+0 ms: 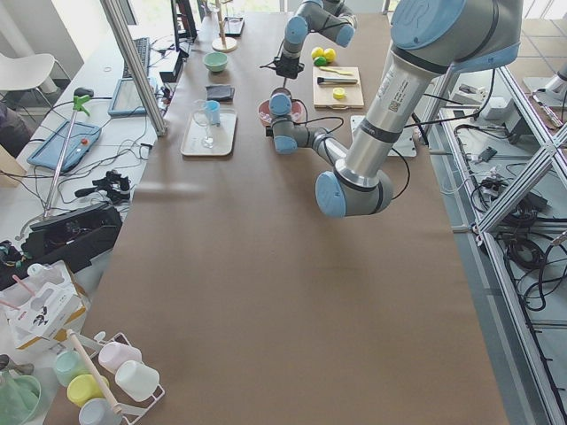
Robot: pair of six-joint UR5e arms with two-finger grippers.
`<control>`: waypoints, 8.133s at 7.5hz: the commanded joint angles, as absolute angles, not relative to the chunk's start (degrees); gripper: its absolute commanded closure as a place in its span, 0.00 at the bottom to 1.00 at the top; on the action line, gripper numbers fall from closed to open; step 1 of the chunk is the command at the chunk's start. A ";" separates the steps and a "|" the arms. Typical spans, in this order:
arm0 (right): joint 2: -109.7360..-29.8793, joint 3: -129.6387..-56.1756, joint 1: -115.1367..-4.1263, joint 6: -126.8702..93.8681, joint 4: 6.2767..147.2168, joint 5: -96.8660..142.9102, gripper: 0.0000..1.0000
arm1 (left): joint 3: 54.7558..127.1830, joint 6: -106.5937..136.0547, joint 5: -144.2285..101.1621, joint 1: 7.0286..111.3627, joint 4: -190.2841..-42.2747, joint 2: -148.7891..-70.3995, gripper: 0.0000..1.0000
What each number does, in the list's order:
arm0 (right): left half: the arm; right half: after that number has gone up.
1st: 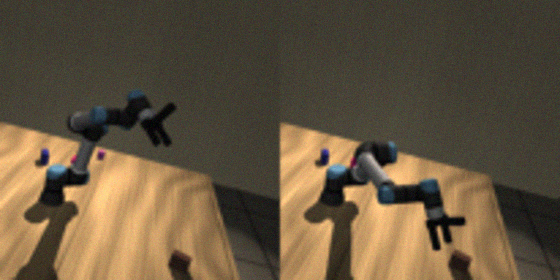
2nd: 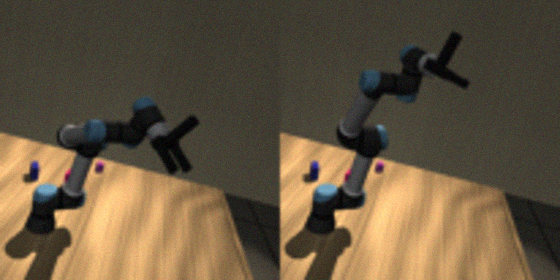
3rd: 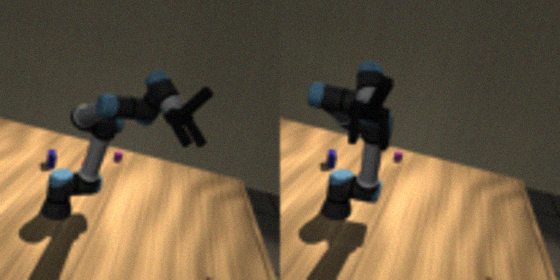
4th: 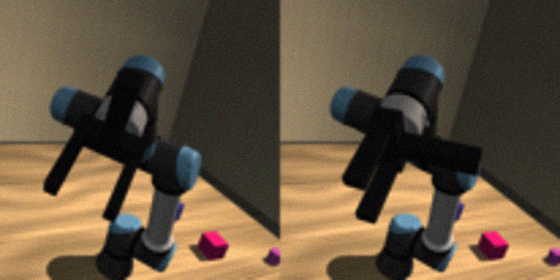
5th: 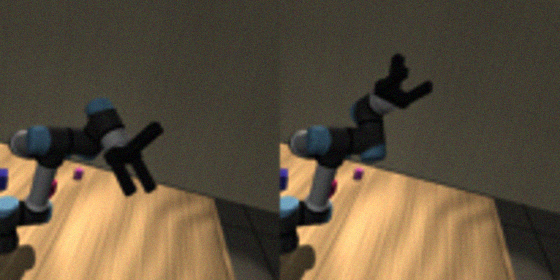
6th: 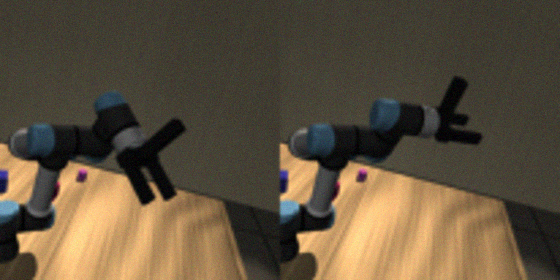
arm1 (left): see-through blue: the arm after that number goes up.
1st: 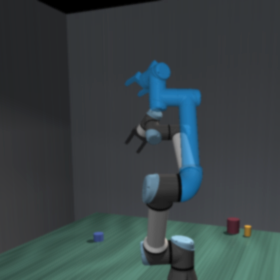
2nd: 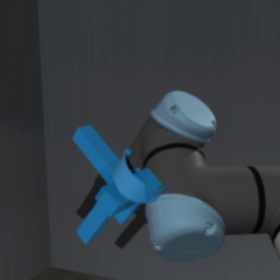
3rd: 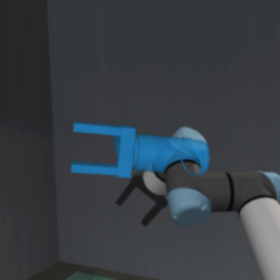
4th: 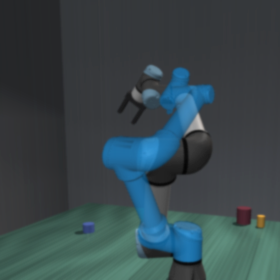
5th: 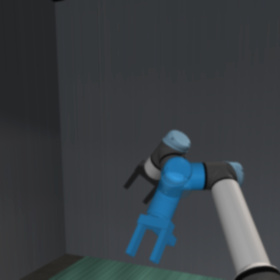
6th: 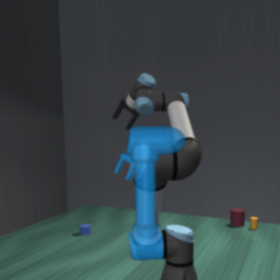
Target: Put ice in cup with scoop
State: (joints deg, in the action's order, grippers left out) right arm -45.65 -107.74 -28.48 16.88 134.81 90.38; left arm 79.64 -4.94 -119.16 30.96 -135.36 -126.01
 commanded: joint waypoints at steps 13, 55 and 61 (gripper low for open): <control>-63.63 -109.78 -32.42 9.85 95.90 104.84 1.00 | 80.24 -4.92 -119.00 31.02 -135.44 -125.60 0.03; -37.14 -84.06 -54.05 10.11 123.66 116.54 1.00 | 101.60 -11.96 -137.49 94.83 -81.07 -89.30 0.01; -83.21 -111.34 -62.22 -22.32 95.40 124.61 1.00 | 100.81 -11.60 -138.16 94.48 -81.21 -90.70 0.02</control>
